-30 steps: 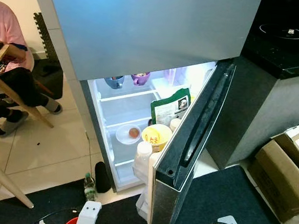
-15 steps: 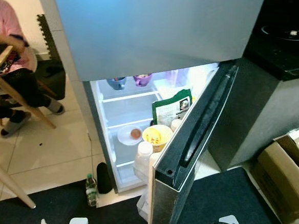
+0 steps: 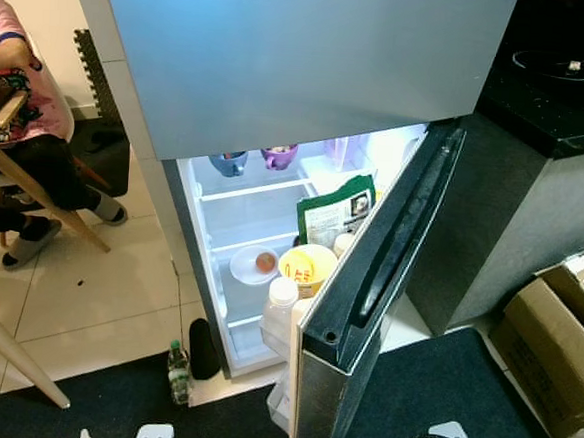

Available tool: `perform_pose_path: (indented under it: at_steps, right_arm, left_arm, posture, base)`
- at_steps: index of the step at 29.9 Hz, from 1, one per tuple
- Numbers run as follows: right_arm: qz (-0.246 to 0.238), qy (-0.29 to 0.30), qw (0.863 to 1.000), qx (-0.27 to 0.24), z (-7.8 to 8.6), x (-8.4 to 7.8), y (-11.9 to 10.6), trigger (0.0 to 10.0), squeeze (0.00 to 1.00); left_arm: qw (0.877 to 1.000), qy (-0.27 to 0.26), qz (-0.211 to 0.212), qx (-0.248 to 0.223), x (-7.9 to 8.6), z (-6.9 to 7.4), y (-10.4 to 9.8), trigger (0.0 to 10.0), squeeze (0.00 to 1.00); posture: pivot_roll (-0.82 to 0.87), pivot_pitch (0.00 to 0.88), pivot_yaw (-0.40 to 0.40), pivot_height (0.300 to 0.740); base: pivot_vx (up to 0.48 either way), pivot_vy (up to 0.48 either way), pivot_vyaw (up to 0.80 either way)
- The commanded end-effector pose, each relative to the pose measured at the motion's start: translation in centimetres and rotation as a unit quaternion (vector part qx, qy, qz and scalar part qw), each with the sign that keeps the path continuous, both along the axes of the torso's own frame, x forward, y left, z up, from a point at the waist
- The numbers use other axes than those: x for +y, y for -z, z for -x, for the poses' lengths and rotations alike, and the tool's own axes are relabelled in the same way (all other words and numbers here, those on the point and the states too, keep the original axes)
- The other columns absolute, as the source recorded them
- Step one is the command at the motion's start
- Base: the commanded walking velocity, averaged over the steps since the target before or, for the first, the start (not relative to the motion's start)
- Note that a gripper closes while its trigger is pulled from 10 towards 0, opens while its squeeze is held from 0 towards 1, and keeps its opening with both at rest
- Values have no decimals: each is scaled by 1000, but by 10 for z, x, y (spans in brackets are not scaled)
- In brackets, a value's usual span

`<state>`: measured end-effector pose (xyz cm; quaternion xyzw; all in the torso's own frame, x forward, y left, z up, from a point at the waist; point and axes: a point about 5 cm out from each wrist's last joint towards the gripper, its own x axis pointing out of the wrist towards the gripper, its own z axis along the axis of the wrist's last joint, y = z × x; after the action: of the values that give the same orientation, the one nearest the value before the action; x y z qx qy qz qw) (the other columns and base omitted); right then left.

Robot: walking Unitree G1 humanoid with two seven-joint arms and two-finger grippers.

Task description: Restocking fridge

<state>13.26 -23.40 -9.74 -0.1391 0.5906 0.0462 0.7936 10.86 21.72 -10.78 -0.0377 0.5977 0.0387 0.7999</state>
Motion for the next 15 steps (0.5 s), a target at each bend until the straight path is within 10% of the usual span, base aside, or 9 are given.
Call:
perform_pose_path:
  at_steps: [1, 15]
  right_arm:
    - [4, 2, 1000, -2, -2, -1, -1, 10000, 0]
    - [3, 11, 1000, 0, 1, 1, 1, 10000, 0]
  left_arm:
    - [1000, -3, -2, 5, -1, 5, 2, 10000, 0]
    - [1000, -6, -4, 18, 0, 17, 4, 10000, 0]
  posture:
    - [-6, 0, 0, 740]
    - [-23, 0, 8, 740]
  base:
    - [-289, 0, 0]
    - [-317, 0, 0]
